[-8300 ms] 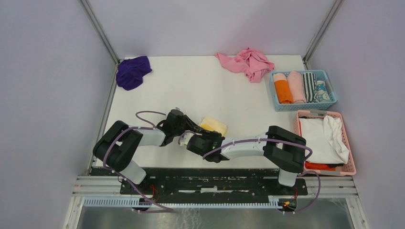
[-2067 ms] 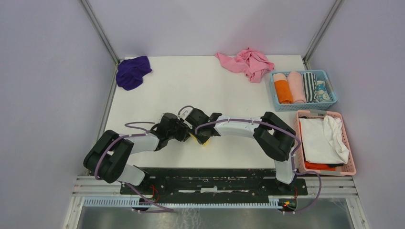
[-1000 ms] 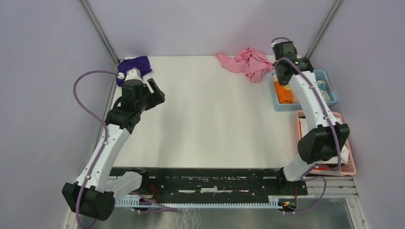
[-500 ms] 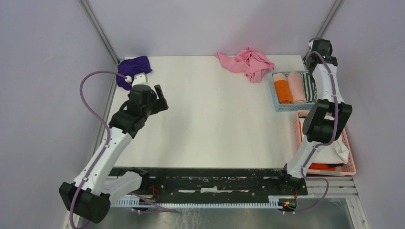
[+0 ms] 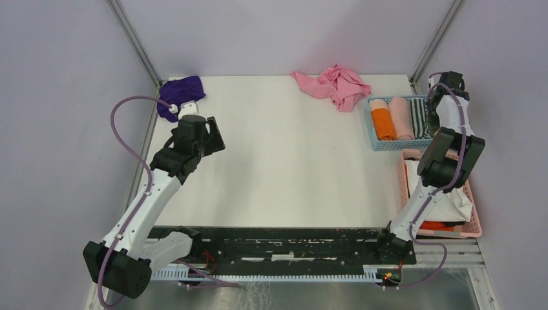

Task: Roll the towels
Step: Place the towel in the bin.

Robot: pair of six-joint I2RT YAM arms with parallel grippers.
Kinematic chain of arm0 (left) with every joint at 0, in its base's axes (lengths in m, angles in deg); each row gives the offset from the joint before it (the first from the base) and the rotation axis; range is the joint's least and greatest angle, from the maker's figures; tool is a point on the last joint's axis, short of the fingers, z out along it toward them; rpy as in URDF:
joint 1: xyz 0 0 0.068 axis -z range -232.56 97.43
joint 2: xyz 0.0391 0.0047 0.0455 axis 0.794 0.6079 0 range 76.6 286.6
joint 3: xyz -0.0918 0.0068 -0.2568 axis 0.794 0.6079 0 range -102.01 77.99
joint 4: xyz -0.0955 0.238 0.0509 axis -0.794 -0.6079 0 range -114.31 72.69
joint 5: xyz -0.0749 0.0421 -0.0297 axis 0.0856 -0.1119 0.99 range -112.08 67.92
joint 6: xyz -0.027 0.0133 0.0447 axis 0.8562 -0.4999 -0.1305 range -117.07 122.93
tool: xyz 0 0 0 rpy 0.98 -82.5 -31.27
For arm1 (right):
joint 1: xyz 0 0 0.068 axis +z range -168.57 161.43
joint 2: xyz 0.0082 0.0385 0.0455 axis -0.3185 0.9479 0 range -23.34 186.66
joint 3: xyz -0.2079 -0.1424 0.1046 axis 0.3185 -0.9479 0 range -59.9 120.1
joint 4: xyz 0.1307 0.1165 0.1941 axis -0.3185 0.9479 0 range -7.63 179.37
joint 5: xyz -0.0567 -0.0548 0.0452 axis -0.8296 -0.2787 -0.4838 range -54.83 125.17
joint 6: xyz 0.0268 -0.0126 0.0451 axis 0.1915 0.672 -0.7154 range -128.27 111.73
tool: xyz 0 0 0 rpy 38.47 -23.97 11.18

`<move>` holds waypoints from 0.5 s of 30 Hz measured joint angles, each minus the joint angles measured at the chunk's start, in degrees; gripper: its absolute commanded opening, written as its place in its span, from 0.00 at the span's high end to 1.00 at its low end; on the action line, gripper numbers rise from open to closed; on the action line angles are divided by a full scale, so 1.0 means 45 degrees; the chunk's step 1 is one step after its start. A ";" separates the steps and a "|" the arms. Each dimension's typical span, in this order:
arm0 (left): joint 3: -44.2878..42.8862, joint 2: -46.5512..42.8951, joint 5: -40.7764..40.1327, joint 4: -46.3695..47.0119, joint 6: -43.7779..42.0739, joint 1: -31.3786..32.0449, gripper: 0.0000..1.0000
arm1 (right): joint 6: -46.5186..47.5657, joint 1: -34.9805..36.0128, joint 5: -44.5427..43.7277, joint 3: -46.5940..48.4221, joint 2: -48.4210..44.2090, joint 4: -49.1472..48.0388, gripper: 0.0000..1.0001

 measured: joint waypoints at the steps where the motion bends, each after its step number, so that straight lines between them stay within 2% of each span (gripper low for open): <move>1: 0.0000 0.0034 -0.0024 -0.0034 0.0000 0.0000 0.12 | 0.0034 -0.0068 0.0180 -0.0219 0.0063 0.0019 0.89; 6: 0.0000 0.0058 -0.0097 -0.0136 0.0000 0.0000 0.12 | 0.0136 -0.0010 0.0855 -0.0359 0.0656 0.0223 0.89; 15: 0.0000 0.0151 -0.0165 -0.0199 0.0000 -0.0058 0.12 | -0.0126 -0.0097 0.2424 0.0986 0.1316 0.1069 0.84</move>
